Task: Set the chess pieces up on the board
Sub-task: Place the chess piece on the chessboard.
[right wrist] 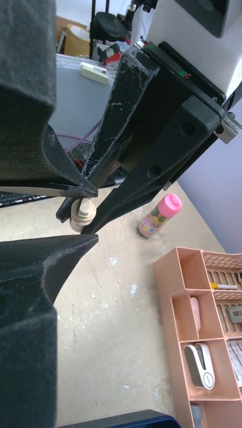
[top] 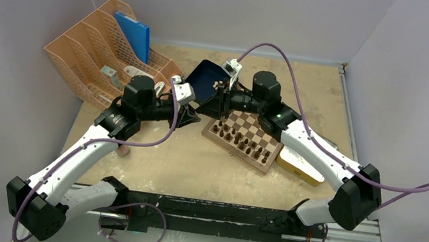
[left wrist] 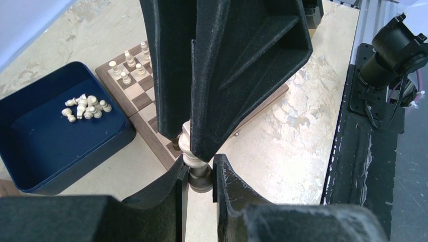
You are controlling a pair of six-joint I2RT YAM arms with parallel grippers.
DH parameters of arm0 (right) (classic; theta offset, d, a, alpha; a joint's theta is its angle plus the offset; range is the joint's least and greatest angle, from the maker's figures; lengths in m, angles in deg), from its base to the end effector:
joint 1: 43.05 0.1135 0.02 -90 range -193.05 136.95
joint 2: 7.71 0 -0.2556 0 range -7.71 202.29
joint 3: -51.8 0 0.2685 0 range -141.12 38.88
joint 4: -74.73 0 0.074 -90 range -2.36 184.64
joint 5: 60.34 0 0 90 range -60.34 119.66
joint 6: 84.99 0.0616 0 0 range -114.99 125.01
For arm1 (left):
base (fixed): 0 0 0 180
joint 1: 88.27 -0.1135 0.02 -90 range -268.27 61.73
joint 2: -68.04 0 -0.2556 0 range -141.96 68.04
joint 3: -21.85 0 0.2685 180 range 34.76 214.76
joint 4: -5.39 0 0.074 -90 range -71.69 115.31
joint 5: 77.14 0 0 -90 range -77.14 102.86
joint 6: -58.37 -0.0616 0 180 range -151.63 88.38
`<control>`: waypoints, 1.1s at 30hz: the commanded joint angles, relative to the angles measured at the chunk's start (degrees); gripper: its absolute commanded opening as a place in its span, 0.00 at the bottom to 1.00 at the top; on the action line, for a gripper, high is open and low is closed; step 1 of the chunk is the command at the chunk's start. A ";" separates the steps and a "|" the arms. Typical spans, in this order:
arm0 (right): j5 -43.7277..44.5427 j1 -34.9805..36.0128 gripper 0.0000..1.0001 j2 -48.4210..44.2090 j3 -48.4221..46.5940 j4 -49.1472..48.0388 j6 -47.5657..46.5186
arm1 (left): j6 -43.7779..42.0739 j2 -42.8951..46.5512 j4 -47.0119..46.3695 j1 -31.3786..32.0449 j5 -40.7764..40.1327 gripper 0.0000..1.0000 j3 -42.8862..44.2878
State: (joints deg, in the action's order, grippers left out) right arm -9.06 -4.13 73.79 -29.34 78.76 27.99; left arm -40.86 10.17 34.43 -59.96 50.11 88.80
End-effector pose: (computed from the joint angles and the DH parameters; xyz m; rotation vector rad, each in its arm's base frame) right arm 0.2655 0.2639 0.3553 -0.7980 1.6364 1.3463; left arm 0.2155 -0.1584 0.3303 1.0267 1.6394 -0.8444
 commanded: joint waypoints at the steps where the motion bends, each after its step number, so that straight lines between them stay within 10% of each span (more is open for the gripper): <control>1: 0.51 0.37 0.35 0.60 -3.22 0.12 -1.51 | -1.31 0.22 -0.82 0.07 1.34 0.00 2.00; 8: 3.79 0.47 0.14 0.33 -3.37 1.96 -2.94 | -0.50 0.36 -0.50 0.07 -0.86 0.00 2.43; 12: 9.50 0.51 0.13 -1.20 -2.39 2.02 -3.21 | 1.28 0.60 0.38 0.07 -4.22 0.19 2.58; 18: 29.41 0.37 0.12 -3.01 -0.13 1.53 -0.60 | 5.28 2.84 1.39 0.07 -11.29 0.51 2.48; 33: 67.30 -0.17 0.11 -3.79 1.36 1.89 -1.72 | 20.15 6.79 5.59 0.07 -17.03 0.68 -3.75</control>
State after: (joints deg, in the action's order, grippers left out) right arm 44.82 -3.72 71.05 -27.29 81.53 27.38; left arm -28.01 18.12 37.81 -60.00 35.08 86.23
